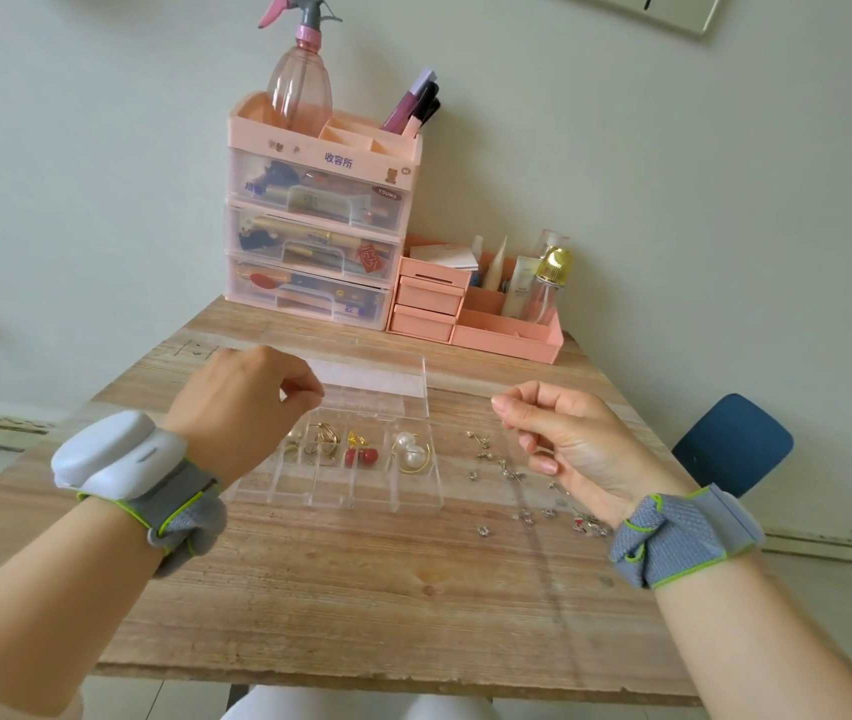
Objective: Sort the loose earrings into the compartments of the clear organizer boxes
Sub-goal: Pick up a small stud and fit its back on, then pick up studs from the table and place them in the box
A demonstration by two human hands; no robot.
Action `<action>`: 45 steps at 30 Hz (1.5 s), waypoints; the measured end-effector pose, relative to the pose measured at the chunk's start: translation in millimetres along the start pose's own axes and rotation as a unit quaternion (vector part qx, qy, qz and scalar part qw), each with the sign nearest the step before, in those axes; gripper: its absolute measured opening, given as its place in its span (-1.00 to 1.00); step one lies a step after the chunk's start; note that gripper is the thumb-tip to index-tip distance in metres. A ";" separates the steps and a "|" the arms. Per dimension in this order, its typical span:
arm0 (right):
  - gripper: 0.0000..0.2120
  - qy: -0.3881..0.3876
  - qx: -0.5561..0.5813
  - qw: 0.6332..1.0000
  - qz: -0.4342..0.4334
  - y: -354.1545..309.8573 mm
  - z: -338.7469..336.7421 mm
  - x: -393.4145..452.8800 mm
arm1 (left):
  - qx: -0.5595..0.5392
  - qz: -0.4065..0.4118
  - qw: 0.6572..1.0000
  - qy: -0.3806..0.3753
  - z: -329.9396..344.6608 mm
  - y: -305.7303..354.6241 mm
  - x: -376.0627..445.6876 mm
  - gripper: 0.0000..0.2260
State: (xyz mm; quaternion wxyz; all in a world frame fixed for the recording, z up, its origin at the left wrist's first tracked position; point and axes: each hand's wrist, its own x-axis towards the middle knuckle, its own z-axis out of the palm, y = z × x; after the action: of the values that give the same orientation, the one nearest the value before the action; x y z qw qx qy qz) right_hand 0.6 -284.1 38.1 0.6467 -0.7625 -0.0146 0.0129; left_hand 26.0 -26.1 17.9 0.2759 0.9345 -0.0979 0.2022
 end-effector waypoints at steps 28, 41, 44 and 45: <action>-0.82 0.099 -0.147 0.979 0.098 44.7 -64.7 -14.5 | -0.053 0.303 0.918 -0.250 91.8 135.2 -49.2 -0.69; -0.81 0.092 -0.075 0.991 0.061 54.1 -58.1 24.6 | 0.118 0.270 0.912 -0.285 117.7 128.1 -21.9 -0.48; -0.81 0.104 -0.094 0.990 0.029 54.4 -61.3 27.9 | 0.116 0.261 0.924 -0.254 118.7 126.5 -21.1 -0.51; -0.82 0.114 -0.097 0.989 0.016 54.5 -63.1 28.2 | 0.105 0.265 0.928 -0.240 117.9 127.6 -23.0 -0.53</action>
State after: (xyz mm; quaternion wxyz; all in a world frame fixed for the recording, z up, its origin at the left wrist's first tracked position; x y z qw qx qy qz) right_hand 31.5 -354.1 -5.5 0.5668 -0.8183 0.0699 -0.0656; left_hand 5.9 -195.6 -21.5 0.0810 0.9186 -0.3840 0.0465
